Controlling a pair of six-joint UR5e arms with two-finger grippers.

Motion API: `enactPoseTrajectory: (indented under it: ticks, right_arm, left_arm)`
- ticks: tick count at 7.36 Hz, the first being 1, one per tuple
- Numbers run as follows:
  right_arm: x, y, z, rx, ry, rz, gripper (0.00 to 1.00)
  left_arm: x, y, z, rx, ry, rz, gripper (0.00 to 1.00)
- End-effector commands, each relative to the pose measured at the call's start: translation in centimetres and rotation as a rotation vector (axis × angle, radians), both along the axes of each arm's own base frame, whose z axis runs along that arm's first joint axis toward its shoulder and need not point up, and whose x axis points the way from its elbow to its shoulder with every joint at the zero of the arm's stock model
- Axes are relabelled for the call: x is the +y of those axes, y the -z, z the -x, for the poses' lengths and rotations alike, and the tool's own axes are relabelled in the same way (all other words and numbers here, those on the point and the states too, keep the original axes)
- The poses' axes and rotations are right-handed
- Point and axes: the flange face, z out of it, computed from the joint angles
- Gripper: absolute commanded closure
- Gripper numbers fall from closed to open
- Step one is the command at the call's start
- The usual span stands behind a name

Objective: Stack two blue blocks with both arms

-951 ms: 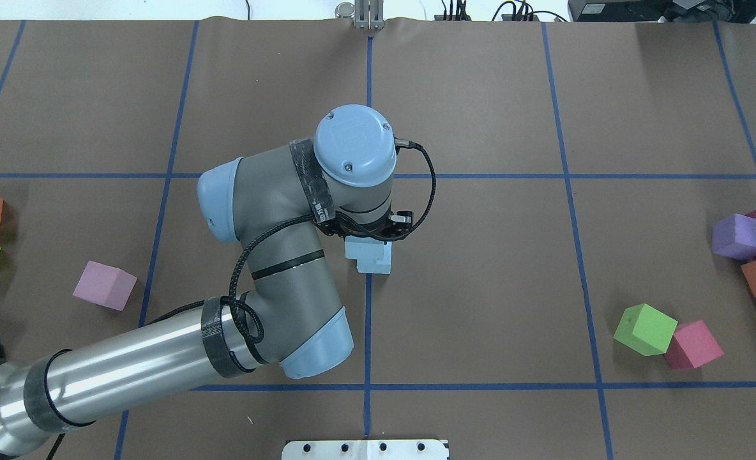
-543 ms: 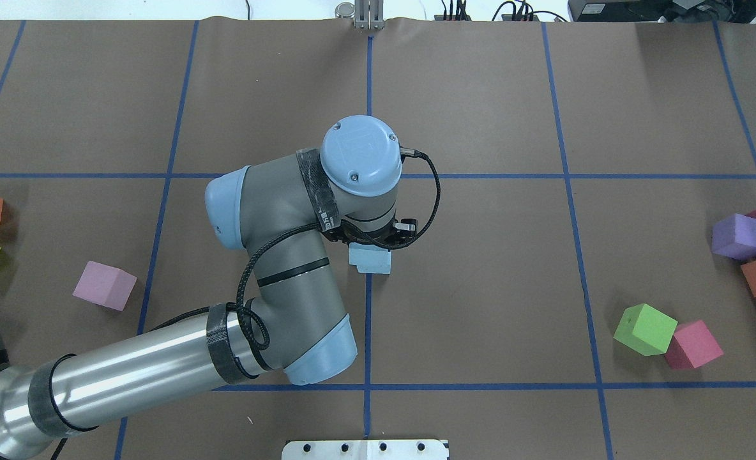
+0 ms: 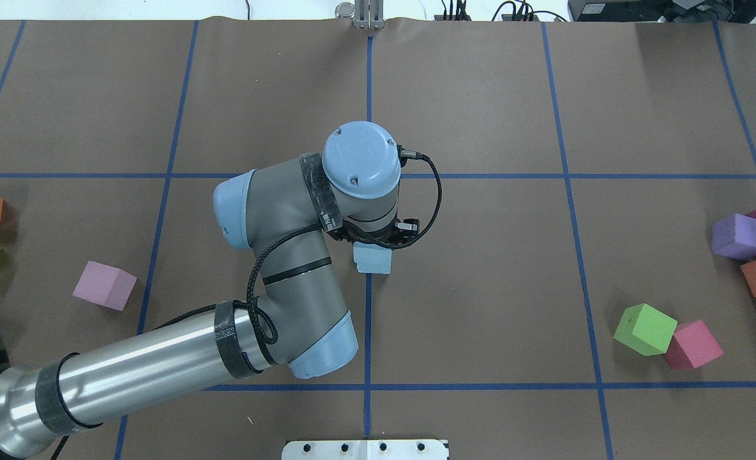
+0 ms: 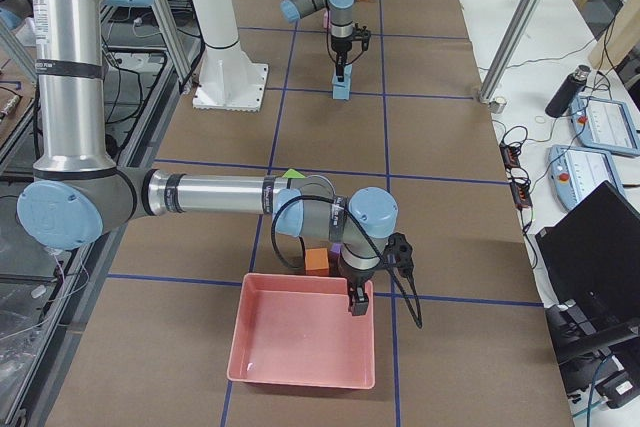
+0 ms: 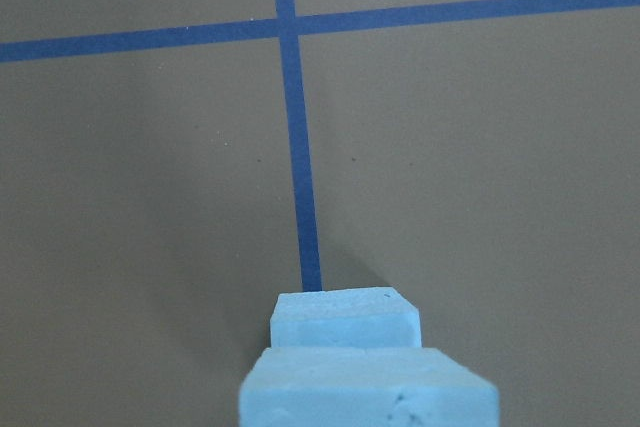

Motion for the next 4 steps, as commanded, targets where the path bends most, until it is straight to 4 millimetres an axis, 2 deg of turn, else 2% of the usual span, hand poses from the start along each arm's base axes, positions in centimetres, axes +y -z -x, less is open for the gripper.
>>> enactPoseTrajectory:
  ticks: [1,4]
  right_arm:
    - [0.0,-0.01,0.0,0.0,0.0,0.0,0.0]
    - [-0.01,0.07,0.0,0.0,0.0,-0.001,0.0]
  left_arm:
    - [-0.03,-0.18,-0.07,0.0,0.001,0.001,0.54]
    - [-0.02,0.32,0.17,0.01,0.003,0.0,0.53]
